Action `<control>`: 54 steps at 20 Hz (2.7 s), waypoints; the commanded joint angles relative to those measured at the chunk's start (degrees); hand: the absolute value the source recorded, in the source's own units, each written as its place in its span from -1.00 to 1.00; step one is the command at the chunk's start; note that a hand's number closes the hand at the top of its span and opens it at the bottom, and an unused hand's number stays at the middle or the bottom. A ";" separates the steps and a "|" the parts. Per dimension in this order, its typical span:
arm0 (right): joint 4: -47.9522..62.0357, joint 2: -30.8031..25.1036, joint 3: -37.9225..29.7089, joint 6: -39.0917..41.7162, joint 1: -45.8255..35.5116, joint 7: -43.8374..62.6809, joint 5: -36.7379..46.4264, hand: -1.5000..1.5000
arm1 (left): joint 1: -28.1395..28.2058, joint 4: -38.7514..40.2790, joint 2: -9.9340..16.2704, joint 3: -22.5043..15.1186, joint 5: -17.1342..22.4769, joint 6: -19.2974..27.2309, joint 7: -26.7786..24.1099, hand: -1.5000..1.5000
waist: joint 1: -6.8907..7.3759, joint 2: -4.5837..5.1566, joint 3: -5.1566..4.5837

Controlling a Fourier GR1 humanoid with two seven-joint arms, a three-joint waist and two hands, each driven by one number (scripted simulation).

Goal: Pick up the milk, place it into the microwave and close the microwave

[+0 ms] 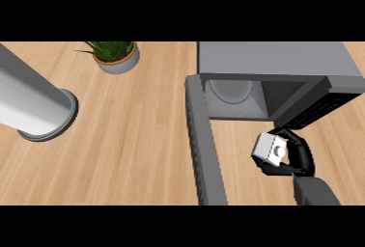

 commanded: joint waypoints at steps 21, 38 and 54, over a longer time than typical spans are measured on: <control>-17.44 5.15 5.15 -3.61 -14.81 26.79 5.21 1.00 | 1.93 -1.07 1.50 7.96 9.39 -3.55 2.23 -1.00 | -0.85 -0.14 -0.08; 20.74 4.06 -0.66 -20.54 -42.14 23.14 15.20 1.00 | -4.13 0.28 1.88 5.03 6.43 -1.67 3.82 -1.00 | 2.41 1.65 0.07; 29.81 -1.17 0.24 -37.62 -47.31 19.19 21.96 1.00 | -6.53 4.68 1.88 3.28 4.29 -5.09 1.80 -1.00 | 6.28 3.25 0.06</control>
